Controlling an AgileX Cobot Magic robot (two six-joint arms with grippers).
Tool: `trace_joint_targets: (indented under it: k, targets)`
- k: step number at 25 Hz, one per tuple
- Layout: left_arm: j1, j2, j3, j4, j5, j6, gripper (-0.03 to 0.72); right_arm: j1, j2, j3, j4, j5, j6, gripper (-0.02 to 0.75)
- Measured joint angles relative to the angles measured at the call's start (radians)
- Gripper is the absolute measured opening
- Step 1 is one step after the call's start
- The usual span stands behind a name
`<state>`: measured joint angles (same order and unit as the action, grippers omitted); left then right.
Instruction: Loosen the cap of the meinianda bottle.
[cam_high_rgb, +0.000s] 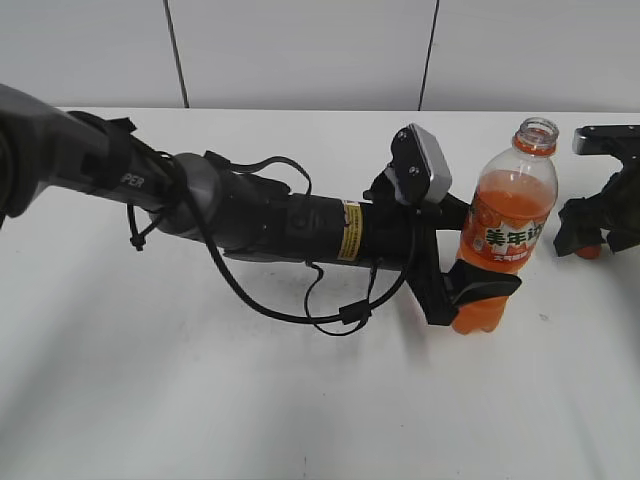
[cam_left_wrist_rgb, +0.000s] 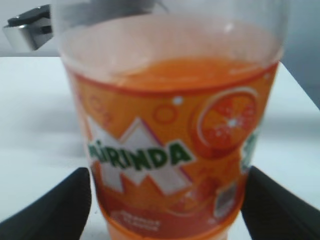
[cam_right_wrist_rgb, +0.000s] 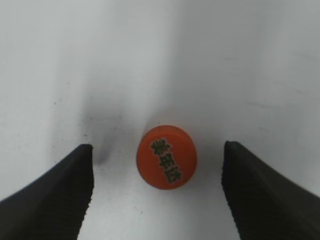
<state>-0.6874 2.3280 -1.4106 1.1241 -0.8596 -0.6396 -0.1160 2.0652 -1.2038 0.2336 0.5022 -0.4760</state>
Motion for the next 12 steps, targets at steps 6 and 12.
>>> trace_joint_targets:
  k: [6,12]
  targets:
    - [0.041,0.000,0.000,0.133,-0.010,-0.023,0.552,0.000,0.000,0.000,0.004,0.000,-0.001,0.596]
    - [0.162,-0.015,0.000,0.321,-0.066,-0.056,0.554,0.000,-0.021,0.000,0.004,0.001,-0.001,0.596]
